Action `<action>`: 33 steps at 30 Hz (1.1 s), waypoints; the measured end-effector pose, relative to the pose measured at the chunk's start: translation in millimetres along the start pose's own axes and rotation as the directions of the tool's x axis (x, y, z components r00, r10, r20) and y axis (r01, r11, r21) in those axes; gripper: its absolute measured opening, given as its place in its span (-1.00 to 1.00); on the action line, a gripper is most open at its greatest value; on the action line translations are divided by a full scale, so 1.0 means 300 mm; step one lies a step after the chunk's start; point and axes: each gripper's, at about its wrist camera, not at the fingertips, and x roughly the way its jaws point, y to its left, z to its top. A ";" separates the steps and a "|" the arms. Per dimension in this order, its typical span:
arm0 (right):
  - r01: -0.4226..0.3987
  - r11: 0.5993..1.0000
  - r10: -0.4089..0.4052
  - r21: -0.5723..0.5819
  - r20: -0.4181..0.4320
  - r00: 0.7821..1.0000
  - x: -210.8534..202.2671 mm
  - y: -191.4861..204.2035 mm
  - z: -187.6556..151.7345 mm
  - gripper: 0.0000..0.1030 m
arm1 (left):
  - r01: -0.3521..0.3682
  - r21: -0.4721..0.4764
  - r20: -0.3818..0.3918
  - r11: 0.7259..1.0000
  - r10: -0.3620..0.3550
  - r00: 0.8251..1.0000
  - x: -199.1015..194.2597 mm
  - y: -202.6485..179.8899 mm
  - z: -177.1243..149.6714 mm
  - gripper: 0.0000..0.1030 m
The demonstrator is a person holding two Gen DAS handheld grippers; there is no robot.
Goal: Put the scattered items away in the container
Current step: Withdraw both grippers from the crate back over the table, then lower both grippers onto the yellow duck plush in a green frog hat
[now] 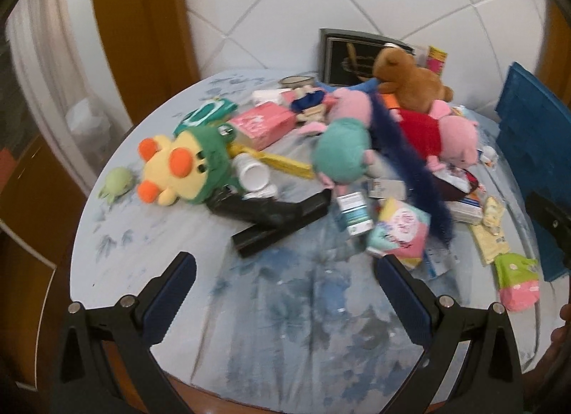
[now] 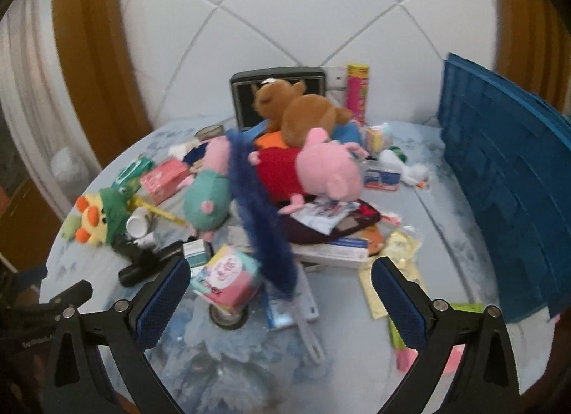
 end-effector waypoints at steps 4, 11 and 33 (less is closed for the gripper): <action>-0.040 0.999 0.039 -0.015 -0.040 0.998 0.055 0.036 -0.009 1.00 | -0.038 -0.020 -0.047 0.999 0.037 0.998 0.034 0.051 -0.030 1.00; -0.071 0.997 0.066 -0.040 -0.109 0.992 0.131 0.041 -0.031 1.00 | -0.098 -0.081 -0.093 0.992 0.091 0.992 0.073 0.112 -0.071 1.00; -0.113 0.992 0.103 -0.048 -0.180 0.978 0.281 0.457 -0.044 1.00 | -0.158 -0.090 -0.090 0.983 0.150 0.985 0.194 0.640 -0.017 1.00</action>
